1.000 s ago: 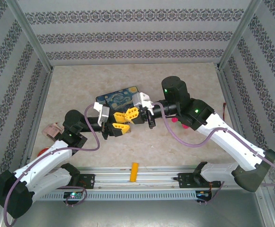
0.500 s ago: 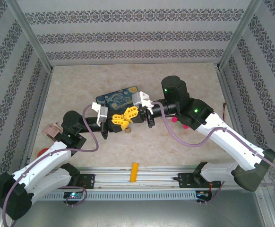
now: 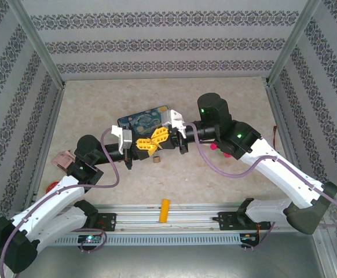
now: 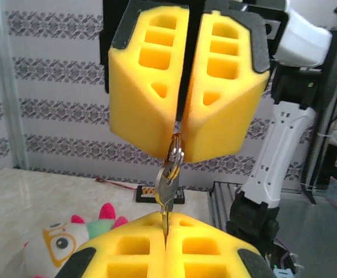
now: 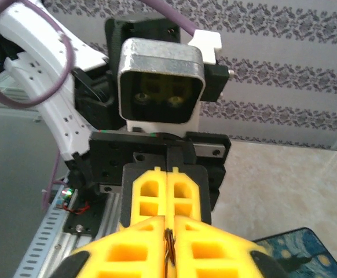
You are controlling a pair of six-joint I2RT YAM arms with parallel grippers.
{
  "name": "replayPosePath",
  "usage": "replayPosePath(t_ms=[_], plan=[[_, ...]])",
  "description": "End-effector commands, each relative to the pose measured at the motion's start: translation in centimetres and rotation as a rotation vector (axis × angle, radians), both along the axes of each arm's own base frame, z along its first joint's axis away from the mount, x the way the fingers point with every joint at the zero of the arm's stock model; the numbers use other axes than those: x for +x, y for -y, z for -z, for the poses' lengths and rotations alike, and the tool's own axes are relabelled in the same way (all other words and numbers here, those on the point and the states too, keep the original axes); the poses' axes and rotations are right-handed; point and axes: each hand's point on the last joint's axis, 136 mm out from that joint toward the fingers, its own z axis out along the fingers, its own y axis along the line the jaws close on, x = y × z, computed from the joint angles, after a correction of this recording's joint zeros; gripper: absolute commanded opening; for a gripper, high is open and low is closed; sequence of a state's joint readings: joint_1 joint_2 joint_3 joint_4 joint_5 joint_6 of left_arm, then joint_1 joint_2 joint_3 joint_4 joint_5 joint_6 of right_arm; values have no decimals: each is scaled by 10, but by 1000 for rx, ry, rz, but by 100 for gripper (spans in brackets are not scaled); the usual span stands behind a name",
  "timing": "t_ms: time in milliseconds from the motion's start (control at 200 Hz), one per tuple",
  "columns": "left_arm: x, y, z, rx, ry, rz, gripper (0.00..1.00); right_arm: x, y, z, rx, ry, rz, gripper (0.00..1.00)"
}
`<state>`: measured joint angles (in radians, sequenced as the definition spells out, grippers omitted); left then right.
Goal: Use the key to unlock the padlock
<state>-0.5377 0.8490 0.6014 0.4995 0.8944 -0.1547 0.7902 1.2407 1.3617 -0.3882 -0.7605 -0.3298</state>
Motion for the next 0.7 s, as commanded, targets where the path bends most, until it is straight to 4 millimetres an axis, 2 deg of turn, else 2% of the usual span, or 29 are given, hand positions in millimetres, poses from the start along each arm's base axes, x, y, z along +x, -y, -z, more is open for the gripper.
replayPosePath(t_ms=[0,65,110,295,570,695], plan=[[11,-6,27,165,-28,-106,0,12,10,-9,8,-27,144,21],[13,-11,44,263,-53,-140,0,21,17,-9,0,-69,236,31],[14,-14,55,332,-63,-148,0,27,21,-7,-9,-107,296,34],[21,-22,85,547,-126,-165,0,37,29,18,-77,-314,445,28],[21,-15,92,639,-170,-73,0,9,14,72,-150,-505,371,27],[13,-10,91,622,-177,-24,0,6,9,88,-157,-547,349,27]])
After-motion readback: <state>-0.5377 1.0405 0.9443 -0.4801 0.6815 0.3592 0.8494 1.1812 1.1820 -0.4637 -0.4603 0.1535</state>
